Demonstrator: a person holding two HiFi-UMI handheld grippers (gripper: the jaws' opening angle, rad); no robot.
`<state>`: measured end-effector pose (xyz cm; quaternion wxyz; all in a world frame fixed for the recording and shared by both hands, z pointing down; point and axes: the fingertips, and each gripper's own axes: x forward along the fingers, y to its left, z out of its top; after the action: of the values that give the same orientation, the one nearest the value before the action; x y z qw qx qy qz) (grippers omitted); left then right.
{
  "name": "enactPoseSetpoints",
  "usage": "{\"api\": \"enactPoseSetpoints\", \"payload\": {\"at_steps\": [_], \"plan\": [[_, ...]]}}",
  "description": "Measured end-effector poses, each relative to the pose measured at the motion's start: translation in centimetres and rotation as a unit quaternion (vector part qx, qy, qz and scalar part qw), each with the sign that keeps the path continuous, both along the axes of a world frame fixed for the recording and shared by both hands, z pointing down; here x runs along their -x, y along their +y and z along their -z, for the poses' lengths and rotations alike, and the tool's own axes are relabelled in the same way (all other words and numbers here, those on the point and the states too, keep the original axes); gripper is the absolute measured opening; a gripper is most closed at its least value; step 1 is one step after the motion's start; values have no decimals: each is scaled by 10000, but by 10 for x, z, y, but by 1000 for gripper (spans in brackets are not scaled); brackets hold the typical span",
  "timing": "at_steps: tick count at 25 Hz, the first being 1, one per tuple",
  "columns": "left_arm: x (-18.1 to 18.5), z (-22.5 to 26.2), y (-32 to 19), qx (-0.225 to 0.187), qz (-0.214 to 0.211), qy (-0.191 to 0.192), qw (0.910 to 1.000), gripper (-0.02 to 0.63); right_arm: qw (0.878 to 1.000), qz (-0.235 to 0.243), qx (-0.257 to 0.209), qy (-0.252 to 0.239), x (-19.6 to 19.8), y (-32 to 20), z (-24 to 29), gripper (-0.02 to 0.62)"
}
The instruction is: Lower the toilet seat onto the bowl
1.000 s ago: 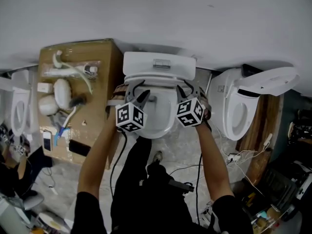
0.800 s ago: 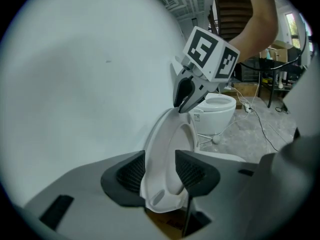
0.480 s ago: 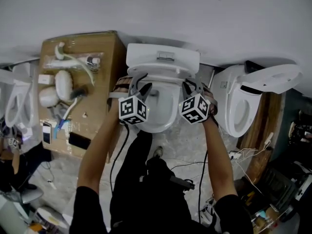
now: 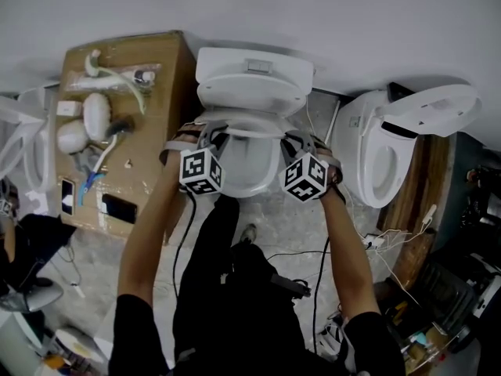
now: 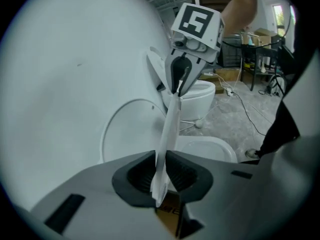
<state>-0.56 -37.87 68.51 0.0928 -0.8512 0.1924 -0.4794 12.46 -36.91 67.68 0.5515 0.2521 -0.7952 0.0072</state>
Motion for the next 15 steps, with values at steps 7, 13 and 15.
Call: {"api": "enactPoseSetpoints", "payload": {"at_steps": [7,13,15], "plan": [[3,-28,68,866,-892,-425,9913,75,9966,662,487,12,4,61,-24,81],[7,-60,121,1257,-1352,-603,9810,97,9897,1115,900,-6,7,115,-52,91],[9,-76,137,1241,-1406,-611,9804,108,9863,1259,1067,74,8,134,-66,95]]}}
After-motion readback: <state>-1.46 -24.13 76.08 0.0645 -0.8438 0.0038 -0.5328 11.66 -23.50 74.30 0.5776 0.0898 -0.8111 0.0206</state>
